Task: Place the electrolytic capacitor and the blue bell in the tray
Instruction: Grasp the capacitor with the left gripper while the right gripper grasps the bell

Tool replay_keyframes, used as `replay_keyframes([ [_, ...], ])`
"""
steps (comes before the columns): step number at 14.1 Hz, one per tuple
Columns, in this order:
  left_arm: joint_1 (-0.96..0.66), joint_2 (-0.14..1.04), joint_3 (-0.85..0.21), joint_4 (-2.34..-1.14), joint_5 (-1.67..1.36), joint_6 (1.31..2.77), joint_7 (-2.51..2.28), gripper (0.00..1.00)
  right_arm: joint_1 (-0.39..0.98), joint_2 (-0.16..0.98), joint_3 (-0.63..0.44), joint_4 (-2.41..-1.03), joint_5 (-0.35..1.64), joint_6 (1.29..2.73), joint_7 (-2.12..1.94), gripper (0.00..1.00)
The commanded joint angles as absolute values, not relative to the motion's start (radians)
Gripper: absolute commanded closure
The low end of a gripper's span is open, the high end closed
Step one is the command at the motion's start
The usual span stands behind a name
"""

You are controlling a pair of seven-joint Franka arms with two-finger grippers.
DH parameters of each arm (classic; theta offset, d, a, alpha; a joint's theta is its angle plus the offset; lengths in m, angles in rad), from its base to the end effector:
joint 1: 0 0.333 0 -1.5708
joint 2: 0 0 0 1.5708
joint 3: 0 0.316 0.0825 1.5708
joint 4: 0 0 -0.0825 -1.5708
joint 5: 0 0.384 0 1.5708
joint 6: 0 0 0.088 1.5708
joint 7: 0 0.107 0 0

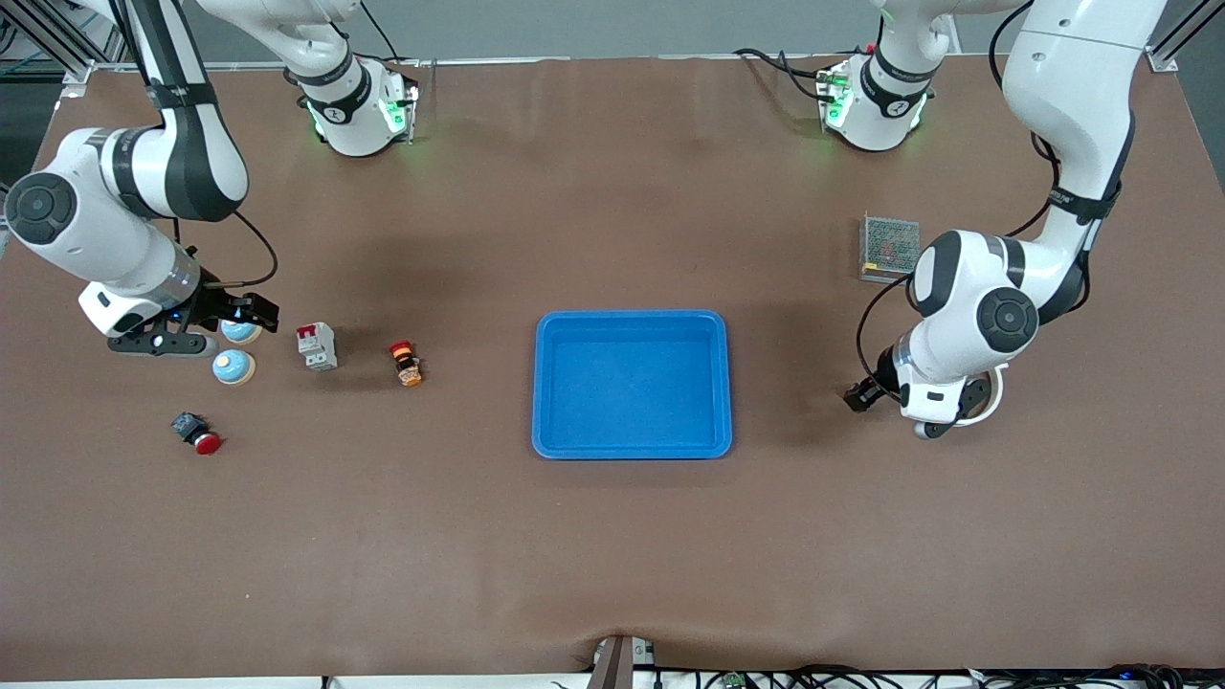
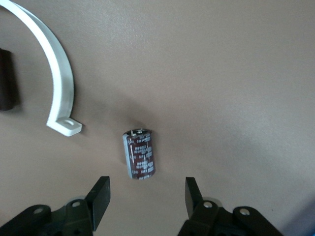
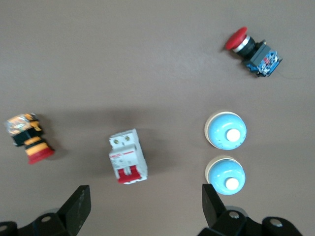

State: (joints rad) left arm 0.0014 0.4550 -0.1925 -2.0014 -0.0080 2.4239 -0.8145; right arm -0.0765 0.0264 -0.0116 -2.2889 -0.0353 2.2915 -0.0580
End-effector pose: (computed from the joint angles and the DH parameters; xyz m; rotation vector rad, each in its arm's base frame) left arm 0.5947 -0.1121 0.2305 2.9136 0.9779 -0.0995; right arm 0.5125 -0.0461 0.3381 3.1166 -0.0101 -0.0400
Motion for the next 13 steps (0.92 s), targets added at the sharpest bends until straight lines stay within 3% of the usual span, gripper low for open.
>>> replay_keyframes([
  [1, 0.002, 0.481, -0.190, -2.013, 0.008, 2.486, -0.845, 0.36, -0.149, -0.009, -0.003, -2.359, -0.051, 2.347, -0.145, 0.00],
  [7, 0.003, 0.518, -0.183, -2.019, 0.026, 2.516, -0.847, 0.36, -0.230, -0.006, -0.003, -2.459, -0.051, 2.500, -0.233, 0.00],
  [9, 0.008, 0.522, -0.183, -2.022, 0.038, 2.514, -0.847, 0.43, -0.247, 0.009, -0.005, -2.489, -0.051, 2.571, -0.253, 0.00],
  [13, 0.006, 0.525, -0.181, -2.022, 0.038, 2.510, -0.848, 0.87, -0.311, 0.113, -0.005, -2.494, -0.051, 2.718, -0.351, 0.00],
])
